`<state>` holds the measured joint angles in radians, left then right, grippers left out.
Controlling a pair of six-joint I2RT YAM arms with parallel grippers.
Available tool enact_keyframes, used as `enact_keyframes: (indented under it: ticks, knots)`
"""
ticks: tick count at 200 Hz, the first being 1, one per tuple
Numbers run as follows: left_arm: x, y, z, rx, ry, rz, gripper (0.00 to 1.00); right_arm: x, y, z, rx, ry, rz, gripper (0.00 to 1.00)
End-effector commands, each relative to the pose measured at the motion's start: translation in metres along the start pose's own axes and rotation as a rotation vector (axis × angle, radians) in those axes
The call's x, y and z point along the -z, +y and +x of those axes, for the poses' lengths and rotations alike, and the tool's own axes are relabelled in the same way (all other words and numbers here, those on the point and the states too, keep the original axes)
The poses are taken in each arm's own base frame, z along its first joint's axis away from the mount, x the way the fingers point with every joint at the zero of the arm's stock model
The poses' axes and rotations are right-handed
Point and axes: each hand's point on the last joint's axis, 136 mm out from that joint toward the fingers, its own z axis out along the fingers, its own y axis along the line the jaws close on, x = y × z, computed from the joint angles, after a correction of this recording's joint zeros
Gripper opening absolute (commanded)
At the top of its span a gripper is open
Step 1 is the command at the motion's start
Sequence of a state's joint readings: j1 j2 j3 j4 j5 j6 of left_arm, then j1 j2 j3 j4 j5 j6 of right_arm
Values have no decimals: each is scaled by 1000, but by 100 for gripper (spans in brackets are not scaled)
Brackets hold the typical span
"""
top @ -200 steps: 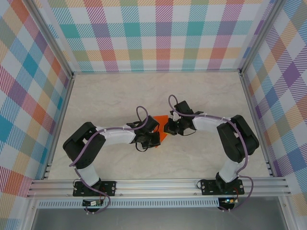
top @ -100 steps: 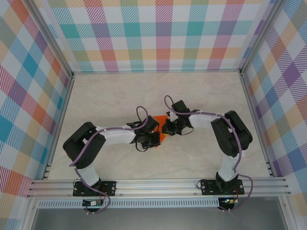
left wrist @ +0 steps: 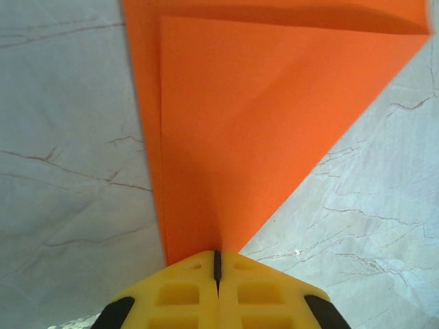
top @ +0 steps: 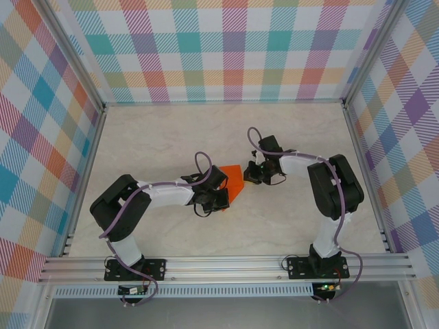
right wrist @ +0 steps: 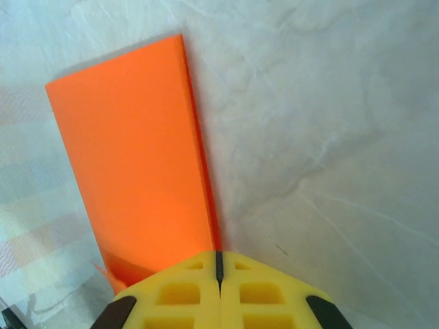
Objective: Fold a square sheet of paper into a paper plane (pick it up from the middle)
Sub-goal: Third fold the triangle at the center of the table.
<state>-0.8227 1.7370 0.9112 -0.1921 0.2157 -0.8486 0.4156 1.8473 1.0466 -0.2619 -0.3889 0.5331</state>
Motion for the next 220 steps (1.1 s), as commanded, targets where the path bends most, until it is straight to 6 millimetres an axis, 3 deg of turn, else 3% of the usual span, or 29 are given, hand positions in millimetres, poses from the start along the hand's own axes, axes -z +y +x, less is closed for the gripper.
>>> enact_keyframes:
  ticks: [1, 34, 58, 84, 123, 169, 220]
  knots:
    - [-7, 44, 25, 39, 86, -159, 0, 22, 27, -3, 73, -57, -84, 4]
    - [-6, 44, 23, 41, 73, -156, 0, 24, 35, 25, 83, -20, -174, 4]
    - [-5, 41, 22, 43, 68, -147, 0, 12, 41, 51, 103, 56, -220, 4]
    - [-4, 38, 20, 39, 62, -138, 0, -3, 48, 64, 127, 117, -238, 4]
    - [-2, 35, 19, 37, 55, -127, 0, -20, 50, 66, 122, 154, -225, 4]
    - [2, 22, 15, 18, 50, -83, 0, -27, 43, 65, 115, 157, -194, 4]
    - [19, -23, -10, -35, -41, 62, 2, -32, 32, 68, 103, 173, -145, 4]
